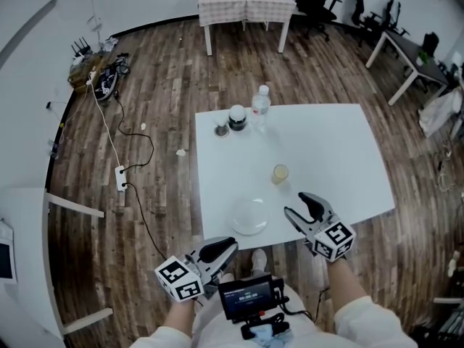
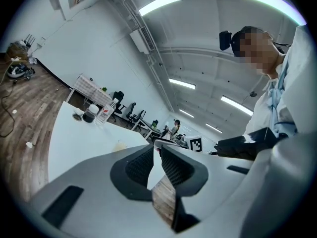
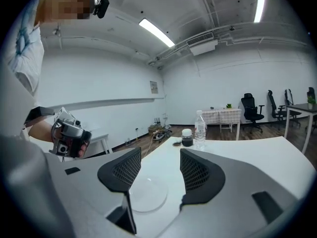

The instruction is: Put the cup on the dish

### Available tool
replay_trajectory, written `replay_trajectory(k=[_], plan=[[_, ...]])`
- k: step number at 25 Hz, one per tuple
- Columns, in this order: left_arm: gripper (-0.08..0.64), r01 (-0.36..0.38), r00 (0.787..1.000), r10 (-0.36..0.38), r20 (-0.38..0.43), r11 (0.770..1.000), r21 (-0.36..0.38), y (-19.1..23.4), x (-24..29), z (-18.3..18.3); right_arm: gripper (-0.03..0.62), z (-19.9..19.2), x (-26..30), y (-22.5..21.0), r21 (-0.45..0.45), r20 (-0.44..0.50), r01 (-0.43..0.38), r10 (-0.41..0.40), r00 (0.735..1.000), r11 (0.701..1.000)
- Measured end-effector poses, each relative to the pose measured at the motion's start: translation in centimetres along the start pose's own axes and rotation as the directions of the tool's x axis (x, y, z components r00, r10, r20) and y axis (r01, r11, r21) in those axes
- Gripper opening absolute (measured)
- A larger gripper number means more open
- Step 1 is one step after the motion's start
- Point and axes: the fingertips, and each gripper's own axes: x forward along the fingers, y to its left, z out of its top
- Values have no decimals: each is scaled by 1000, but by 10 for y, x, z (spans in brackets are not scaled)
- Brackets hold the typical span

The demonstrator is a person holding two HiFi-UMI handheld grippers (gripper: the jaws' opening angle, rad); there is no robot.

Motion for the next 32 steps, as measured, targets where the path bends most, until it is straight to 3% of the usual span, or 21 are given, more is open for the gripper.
replay_trajectory(k=[11,20,32], plan=[[40,-17,999,16,-38,1000,-12,-3,-3,-16,265,-28,30,-54,4,-46,117,-116,992,993],[40,-64,996,62,-60,997,-37,8,-13,-23,282,-53,63,-84,0,-147,159,-157,977,987],[40,-52,993,49,-105,998,-26,16,9,-19,293,-70,88,-103,-10,-209,173,-172,963,985]])
